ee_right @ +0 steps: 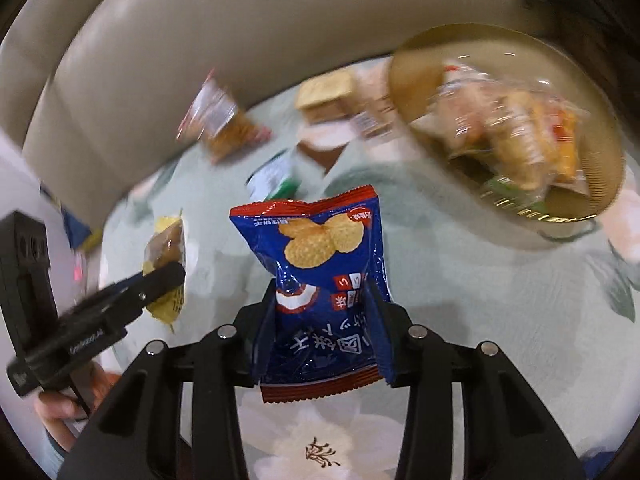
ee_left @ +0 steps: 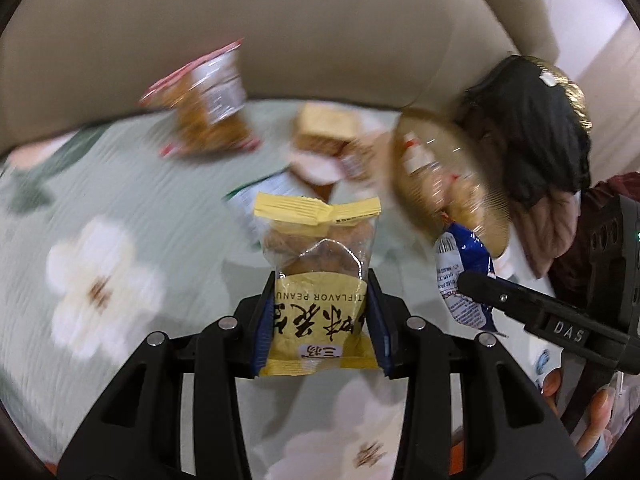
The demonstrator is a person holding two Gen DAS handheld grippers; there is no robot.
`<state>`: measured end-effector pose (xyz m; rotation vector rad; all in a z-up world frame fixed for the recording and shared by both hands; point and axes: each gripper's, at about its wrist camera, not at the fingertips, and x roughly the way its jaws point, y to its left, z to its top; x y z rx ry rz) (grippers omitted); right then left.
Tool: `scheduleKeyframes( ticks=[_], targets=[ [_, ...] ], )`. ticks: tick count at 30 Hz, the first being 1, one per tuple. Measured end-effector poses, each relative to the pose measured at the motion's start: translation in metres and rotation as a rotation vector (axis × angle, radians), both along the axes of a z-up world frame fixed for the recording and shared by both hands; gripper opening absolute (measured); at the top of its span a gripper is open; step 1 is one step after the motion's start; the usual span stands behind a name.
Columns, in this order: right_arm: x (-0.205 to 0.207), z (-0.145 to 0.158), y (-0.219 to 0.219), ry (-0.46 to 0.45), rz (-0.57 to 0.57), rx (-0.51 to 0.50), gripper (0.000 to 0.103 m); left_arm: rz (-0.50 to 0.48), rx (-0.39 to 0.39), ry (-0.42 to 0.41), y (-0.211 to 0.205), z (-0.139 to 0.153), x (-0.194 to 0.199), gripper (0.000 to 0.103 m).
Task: Organize snacks
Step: 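Carry both bags to the gold glass plate and release them, then withdraw both grippers from the plate back over the cushion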
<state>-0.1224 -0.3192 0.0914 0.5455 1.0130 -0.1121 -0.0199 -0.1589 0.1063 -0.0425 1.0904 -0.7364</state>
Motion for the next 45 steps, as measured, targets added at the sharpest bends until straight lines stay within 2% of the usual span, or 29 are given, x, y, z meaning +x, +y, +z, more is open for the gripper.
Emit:
scheduleKeyframes(
  ticks=[6, 13, 16, 18, 19, 20, 21, 25, 28, 31, 34, 35, 37, 41, 43, 45],
  targets=[
    [0.005, 0.041, -0.066, -0.067, -0.137, 0.038, 0.040, -0.096, -0.052, -0.036, -0.077, 0.028, 0.018, 0.040],
    [0.025, 0.076, -0.137, -0.105, -0.253, 0.010, 0.039, -0.160, -0.073, -0.061, -0.143, 0.042, 0.036, 0.040],
    [0.034, 0.087, -0.160, -0.124, -0.283, 0.001, 0.037, -0.189, -0.124, -0.052, -0.175, 0.049, 0.050, 0.045],
    [0.039, 0.096, -0.174, -0.143, -0.310, -0.026, 0.044, -0.177, -0.163, -0.061, -0.185, 0.054, 0.056, 0.070],
    [0.043, 0.097, -0.181, -0.145, -0.324, -0.048, 0.061, -0.174, -0.188, -0.057, -0.188, 0.055, 0.060, 0.070],
    [0.043, 0.098, -0.189, -0.133, -0.350, -0.080, 0.066, -0.178, -0.201, -0.034, -0.188, 0.054, 0.062, 0.070],
    [0.044, 0.097, -0.193, -0.118, -0.358, -0.084, 0.066, -0.180, -0.208, -0.017, -0.187, 0.054, 0.063, 0.070],
    [0.021, 0.090, -0.193, -0.105, -0.344, -0.048, 0.066, -0.158, -0.244, 0.018, -0.147, 0.051, 0.055, 0.070],
    [0.004, 0.076, -0.175, -0.075, -0.319, -0.052, 0.069, -0.149, -0.221, 0.019, -0.100, 0.049, 0.043, 0.070],
    [-0.004, 0.056, -0.152, -0.048, -0.279, 0.029, 0.069, -0.120, -0.187, 0.017, -0.042, 0.047, 0.025, 0.071],
    [-0.008, 0.042, -0.110, -0.024, -0.209, 0.092, 0.070, -0.072, -0.148, 0.028, 0.020, 0.042, 0.007, 0.073],
    [-0.009, 0.038, -0.093, -0.013, -0.180, 0.099, 0.073, -0.047, -0.136, 0.025, 0.041, 0.040, 0.000, 0.074],
    [-0.007, 0.028, -0.058, 0.007, -0.115, 0.098, 0.078, -0.007, -0.128, 0.020, 0.076, 0.037, -0.009, 0.076],
    [-0.001, 0.000, 0.026, 0.035, 0.056, 0.081, 0.079, 0.104, -0.117, 0.030, 0.138, 0.016, -0.023, 0.079],
    [-0.001, -0.007, 0.056, 0.027, 0.119, 0.035, 0.081, 0.152, -0.104, 0.043, 0.155, -0.001, -0.026, 0.079],
    [-0.005, -0.015, 0.087, 0.013, 0.186, -0.068, 0.086, 0.173, -0.077, 0.040, 0.166, -0.018, -0.028, 0.079]
  ],
)
